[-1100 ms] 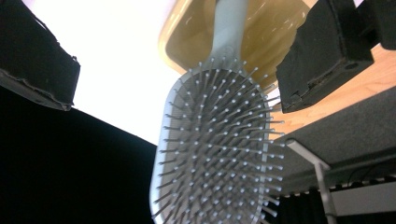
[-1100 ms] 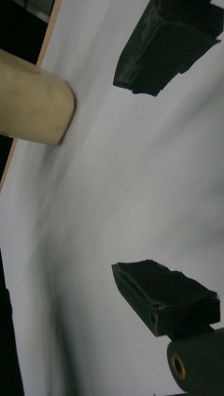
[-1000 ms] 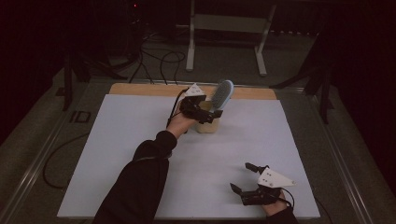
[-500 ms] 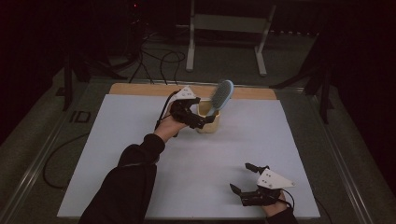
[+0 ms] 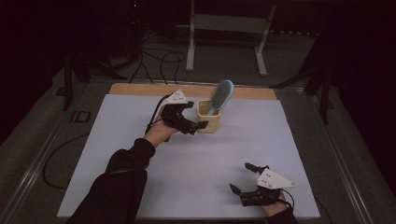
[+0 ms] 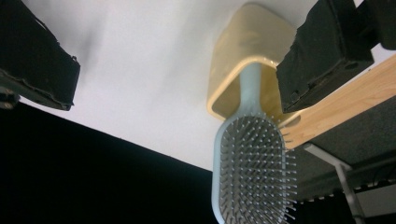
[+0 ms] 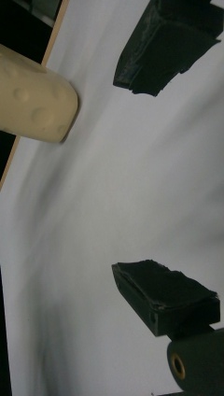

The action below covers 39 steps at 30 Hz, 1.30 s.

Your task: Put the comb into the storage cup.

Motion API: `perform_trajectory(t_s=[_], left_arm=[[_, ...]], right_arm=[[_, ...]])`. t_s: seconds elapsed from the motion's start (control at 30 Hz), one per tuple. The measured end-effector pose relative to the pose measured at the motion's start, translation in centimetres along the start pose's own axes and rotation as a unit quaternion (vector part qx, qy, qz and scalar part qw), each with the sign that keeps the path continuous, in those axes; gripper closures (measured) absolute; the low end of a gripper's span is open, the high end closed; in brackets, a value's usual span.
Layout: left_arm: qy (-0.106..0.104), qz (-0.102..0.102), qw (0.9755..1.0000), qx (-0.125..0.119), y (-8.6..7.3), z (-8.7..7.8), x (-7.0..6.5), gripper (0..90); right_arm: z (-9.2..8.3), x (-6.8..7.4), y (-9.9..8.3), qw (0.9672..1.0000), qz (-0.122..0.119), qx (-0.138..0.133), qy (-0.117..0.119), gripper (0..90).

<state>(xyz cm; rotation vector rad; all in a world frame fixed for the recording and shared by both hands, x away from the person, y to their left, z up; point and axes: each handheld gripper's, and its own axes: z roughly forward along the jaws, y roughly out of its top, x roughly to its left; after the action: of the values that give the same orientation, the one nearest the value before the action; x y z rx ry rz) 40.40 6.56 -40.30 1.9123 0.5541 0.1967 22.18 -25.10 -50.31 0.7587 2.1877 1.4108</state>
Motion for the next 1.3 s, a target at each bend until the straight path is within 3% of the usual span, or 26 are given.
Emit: perform_trajectory(t_s=[0.73, 1.03, 1.3], left_arm=[[0.003, 0.005, 0.9995, 0.033, -3.6, -4.0, -0.8, 0.0], [-0.001, 0.008, 0.9995, 0.031, -4.9, -6.3, -1.6, 0.0], [0.014, 0.010, 0.9988, 0.046, -6.7, -8.2, -2.0, 0.0]], right_arm=[[0.1, 0.1, 0.1, 1.0000, -0.002, 0.000, 0.002, 9.6], [0.2, 0.1, 0.1, 1.0000, -0.003, 0.002, 0.004, 9.5], [0.3, 0.1, 0.1, 1.0000, -0.002, 0.003, 0.005, 9.5]])
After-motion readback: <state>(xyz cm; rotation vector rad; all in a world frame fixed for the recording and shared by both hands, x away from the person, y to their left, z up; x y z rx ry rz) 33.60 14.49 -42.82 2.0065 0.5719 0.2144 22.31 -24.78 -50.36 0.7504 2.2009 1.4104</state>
